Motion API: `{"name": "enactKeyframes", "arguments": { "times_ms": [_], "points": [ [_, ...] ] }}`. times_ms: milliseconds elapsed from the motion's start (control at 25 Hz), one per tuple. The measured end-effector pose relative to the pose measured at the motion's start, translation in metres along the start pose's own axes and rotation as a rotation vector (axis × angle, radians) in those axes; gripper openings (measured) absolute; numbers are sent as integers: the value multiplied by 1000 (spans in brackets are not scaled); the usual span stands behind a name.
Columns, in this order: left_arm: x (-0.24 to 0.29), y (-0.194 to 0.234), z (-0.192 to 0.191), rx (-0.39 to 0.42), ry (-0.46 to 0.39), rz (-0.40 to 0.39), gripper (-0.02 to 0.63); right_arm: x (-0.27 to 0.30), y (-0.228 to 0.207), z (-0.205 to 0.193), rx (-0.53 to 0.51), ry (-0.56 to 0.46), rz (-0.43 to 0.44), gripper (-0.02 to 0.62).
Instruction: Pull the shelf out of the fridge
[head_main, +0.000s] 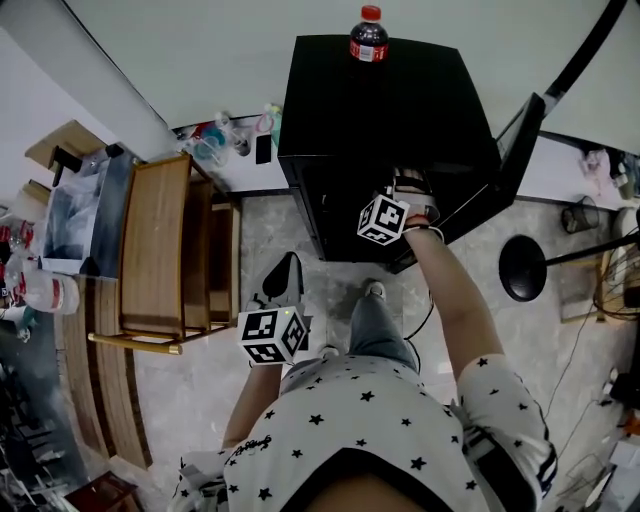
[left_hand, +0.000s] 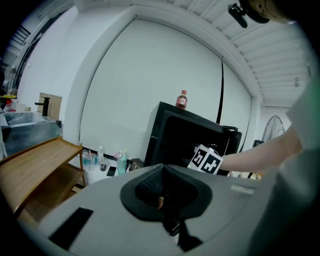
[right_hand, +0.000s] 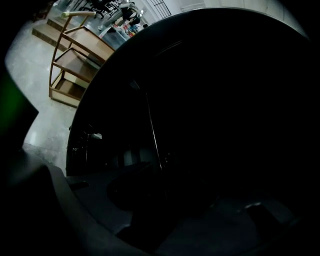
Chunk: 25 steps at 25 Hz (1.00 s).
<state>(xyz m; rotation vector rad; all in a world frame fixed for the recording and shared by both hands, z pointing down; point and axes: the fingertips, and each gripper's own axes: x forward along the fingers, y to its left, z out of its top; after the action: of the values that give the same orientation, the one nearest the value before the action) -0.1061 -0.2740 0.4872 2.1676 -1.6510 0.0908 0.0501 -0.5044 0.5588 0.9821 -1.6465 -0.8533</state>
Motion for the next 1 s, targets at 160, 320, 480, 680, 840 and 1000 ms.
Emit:
{"name": "enactKeyframes", "arguments": {
  "times_ms": [160, 320, 480, 680, 840, 1000],
  "points": [
    [-3, 8, 1, -5, -2, 25, 12, 10, -1, 3, -40, 16, -17, 121],
    [-6, 12, 2, -10, -8, 39, 12, 12, -7, 4, -96, 28, -61, 64],
    [-8, 13, 2, -11, -7, 41, 12, 11, -6, 6, -171, 23, -81, 48],
    [-12, 11, 1, -7, -4, 38, 12, 12, -7, 2, -193, 44, -93, 46],
    [-14, 12, 3, -8, -6, 41, 12, 10, -4, 2, -192, 40, -85, 46],
    [-18, 10, 4, -10, -11, 42, 12, 3, -3, 1, -215, 51, -85, 46]
  ]
}}
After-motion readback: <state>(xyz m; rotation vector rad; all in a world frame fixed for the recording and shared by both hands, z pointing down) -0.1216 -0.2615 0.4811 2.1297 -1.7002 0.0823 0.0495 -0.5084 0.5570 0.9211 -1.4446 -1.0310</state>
